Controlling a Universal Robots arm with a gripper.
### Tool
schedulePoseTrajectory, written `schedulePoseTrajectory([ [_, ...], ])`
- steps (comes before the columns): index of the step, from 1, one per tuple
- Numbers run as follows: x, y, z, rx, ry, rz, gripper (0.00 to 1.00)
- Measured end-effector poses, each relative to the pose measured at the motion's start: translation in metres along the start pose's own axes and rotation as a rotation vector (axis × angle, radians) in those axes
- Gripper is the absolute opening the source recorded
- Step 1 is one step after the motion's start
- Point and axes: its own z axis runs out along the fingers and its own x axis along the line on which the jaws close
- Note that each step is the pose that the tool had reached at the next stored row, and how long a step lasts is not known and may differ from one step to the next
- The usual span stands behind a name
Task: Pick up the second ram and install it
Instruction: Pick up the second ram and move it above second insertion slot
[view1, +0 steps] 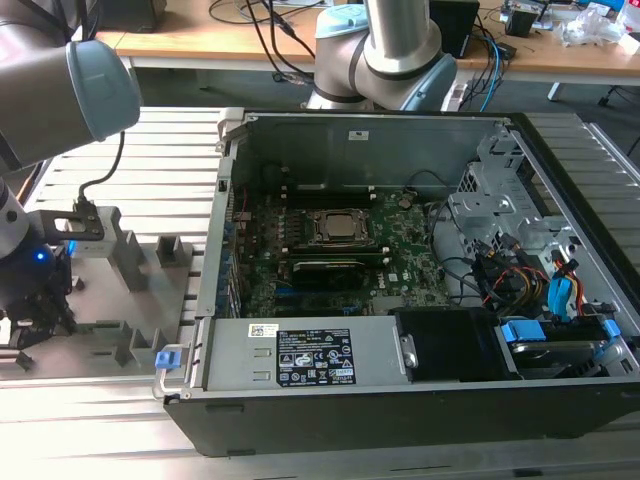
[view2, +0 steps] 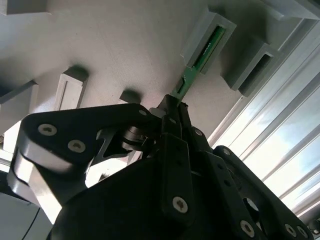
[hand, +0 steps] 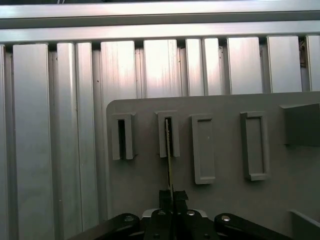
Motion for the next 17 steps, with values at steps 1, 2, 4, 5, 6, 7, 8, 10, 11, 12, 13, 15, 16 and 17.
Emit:
schedulePoseTrajectory([
  [1, 0.0, 0.0, 0.0, 0.0, -0.0002, 0.0, 0.14],
  [2, 0.0, 0.0, 0.0, -0.0001, -0.0004, 0.0, 0.14],
  [4, 0.0, 0.0, 0.0, -0.0001, -0.0013, 0.0, 0.14],
  [5, 0.0, 0.0, 0.0, -0.0001, -0.0018, 0.0, 0.14],
  [6, 0.0, 0.0, 0.0, -0.0001, -0.0022, 0.0, 0.14],
  [7, 0.0, 0.0, 0.0, -0.0001, -0.0024, 0.0, 0.14],
  [8, 0.0, 0.0, 0.0, -0.0001, -0.0027, 0.0, 0.14],
  [10, 0.0, 0.0, 0.0, -0.0002, -0.0032, 0.0, 0.14],
  [11, 0.0, 0.0, 0.0, -0.0002, -0.0035, 0.0, 0.14],
  [12, 0.0, 0.0, 0.0, -0.0002, -0.0039, 0.0, 0.14],
  [13, 0.0, 0.0, -0.0005, -0.0001, -0.004, 0.0, 0.14],
  [15, -0.0001, 0.0002, -0.0034, -0.0003, -0.0038, 0.0, 0.14],
  [16, -0.0001, 0.0002, -0.0049, -0.0003, -0.0038, 0.0, 0.14],
  [17, -0.0001, 0.0003, -0.0059, -0.0002, -0.0038, 0.0, 0.14],
])
